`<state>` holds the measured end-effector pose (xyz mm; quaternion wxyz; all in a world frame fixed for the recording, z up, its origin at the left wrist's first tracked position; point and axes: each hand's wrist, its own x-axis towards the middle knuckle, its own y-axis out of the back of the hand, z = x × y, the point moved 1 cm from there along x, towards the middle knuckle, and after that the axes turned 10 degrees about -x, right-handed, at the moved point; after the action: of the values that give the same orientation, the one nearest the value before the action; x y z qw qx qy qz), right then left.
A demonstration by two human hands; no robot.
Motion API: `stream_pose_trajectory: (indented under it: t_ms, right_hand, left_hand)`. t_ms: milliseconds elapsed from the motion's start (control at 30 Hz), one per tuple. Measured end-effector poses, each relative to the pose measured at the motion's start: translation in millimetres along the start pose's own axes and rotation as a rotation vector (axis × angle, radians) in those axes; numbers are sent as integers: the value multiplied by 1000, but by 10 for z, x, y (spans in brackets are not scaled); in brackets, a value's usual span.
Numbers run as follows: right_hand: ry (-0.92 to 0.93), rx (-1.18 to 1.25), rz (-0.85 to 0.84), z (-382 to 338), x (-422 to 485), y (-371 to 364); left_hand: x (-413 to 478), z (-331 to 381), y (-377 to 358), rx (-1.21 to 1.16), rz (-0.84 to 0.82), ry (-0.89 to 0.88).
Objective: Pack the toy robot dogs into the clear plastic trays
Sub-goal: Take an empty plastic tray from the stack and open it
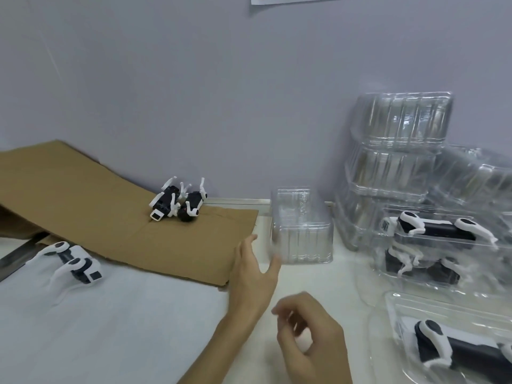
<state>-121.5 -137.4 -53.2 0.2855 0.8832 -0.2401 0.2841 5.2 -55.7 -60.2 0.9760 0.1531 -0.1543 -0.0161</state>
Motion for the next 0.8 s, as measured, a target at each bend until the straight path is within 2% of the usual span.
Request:
stream_pose_trajectory:
  t_ms: [67,133,267,433,533,667,800]
  right_hand:
    - [32,-106,-72,-35,64,52]
    - [36,-259,-110,-48,178,82]
    - [67,-652,-138,33,632,28]
    - [28,-868,-257,166,1126,-151]
    - [24,-1014,-370,271,1236,-288]
    - [-111,-1068,-414,247,1289,-329]
    - [-82,-873,-324,105,1097,-219]
  left_hand:
    - [-154,-45,60,104,-78,24]
    - [-266,-68,102,57,-99,1]
    - [-289,-20,192,-292,-18,83]
    - [-216,-84,298,-716,-61,264]
    - [-151,-137,320,-826,-59,351]
    - [-133,-162,328,-866,-65,361]
    - [-126,-148,345,-928,-3,445]
